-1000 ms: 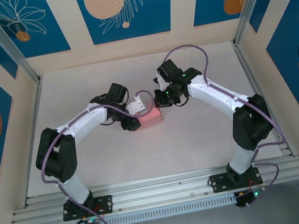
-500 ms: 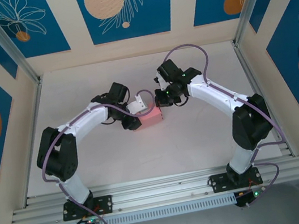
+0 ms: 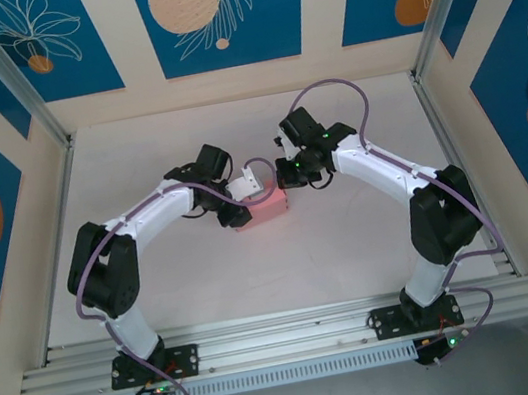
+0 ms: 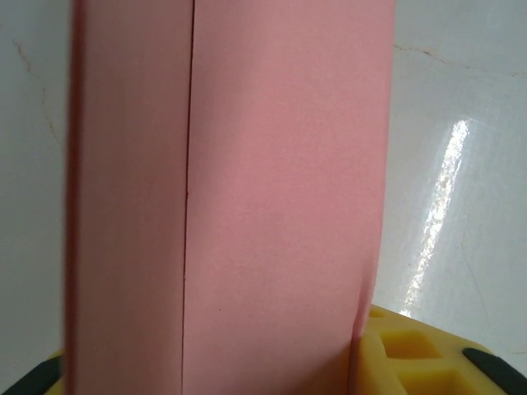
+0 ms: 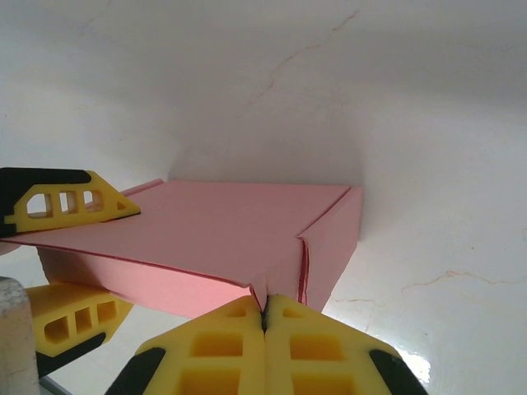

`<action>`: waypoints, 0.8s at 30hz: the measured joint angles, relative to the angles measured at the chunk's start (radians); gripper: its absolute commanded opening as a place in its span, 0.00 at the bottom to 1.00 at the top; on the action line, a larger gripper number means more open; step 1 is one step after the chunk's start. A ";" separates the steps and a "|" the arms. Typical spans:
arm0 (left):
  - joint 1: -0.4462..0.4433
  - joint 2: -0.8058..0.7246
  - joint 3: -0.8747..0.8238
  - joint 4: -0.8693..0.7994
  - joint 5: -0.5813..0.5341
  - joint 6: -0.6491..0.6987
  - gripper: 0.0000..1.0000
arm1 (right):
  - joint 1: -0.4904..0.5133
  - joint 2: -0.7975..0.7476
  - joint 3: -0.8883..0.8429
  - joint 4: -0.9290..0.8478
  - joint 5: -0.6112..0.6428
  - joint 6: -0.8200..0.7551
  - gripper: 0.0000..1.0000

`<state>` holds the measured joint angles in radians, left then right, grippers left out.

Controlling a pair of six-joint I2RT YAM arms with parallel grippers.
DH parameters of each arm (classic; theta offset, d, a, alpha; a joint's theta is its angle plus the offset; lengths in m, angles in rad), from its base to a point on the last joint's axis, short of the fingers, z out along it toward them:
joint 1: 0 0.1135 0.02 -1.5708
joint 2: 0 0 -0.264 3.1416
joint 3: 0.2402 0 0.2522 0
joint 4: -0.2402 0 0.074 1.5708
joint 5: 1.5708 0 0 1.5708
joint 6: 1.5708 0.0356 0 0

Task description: Fold the paper box

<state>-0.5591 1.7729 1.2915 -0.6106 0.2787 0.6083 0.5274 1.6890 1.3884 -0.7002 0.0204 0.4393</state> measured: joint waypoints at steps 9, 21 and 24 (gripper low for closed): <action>-0.001 0.001 0.000 0.004 -0.002 -0.001 0.37 | 0.003 -0.008 -0.019 0.017 0.034 -0.015 0.01; -0.001 0.004 0.004 0.004 -0.008 -0.008 0.37 | 0.036 -0.008 -0.031 0.035 0.124 -0.029 0.02; -0.001 0.004 0.005 0.002 -0.011 -0.011 0.37 | 0.046 -0.008 -0.038 0.045 0.145 -0.031 0.01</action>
<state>-0.5598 1.7771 1.2964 -0.6090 0.2672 0.5972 0.5735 1.6810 1.3502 -0.6548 0.1658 0.4084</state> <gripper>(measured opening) 0.371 0.057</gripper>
